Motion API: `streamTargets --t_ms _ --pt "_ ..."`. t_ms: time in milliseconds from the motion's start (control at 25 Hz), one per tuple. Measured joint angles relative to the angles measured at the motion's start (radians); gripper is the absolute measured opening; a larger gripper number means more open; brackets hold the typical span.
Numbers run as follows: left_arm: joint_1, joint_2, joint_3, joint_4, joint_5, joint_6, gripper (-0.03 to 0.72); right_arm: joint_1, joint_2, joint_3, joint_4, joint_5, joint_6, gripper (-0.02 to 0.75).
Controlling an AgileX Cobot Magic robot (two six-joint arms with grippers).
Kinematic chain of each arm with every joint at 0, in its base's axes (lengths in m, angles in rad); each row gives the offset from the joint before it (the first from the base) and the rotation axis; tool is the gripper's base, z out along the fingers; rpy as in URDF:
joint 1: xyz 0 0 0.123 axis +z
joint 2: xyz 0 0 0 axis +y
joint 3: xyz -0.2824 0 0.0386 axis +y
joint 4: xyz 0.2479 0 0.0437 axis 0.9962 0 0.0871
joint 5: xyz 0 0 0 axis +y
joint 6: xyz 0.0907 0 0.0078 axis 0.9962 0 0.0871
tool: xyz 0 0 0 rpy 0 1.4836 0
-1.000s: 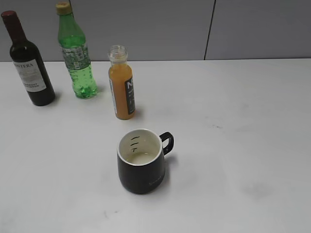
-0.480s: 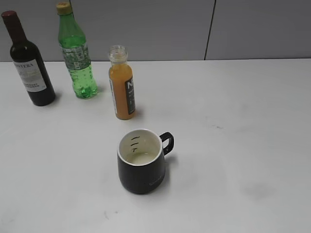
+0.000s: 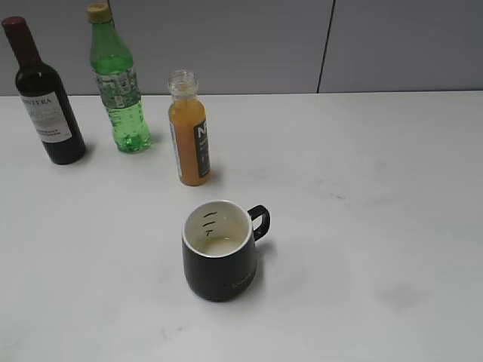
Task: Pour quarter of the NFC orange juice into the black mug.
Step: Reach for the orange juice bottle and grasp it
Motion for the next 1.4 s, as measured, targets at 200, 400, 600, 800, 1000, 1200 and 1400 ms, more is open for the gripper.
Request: streamTargets --t_ms 200,400,600,800,1000,1200,1400 --pt "0.0 0.0 0.0 0.0 0.0 0.0 0.232 0.0 0.0 0.0 0.002 0.0 0.0 0.571" --pt "0.0 0.0 0.0 0.0 0.0 0.0 0.232 0.0 0.0 0.0 0.002 0.0 0.0 0.57" --pt "0.0 0.0 0.0 0.0 0.0 0.0 0.232 0.0 0.0 0.0 0.003 0.0 0.0 0.57" --pt "0.0 0.0 0.0 0.0 0.0 0.0 0.232 0.0 0.0 0.0 0.003 0.0 0.0 0.568" --pt "0.0 0.0 0.0 0.0 0.0 0.0 0.232 0.0 0.0 0.0 0.003 0.0 0.0 0.567" --pt "0.0 0.0 0.0 0.0 0.0 0.0 0.232 0.0 0.0 0.0 0.003 0.0 0.0 0.567" --pt "0.0 0.0 0.0 0.004 0.0 0.0 0.235 0.0 0.0 0.0 0.003 0.0 0.0 0.567"
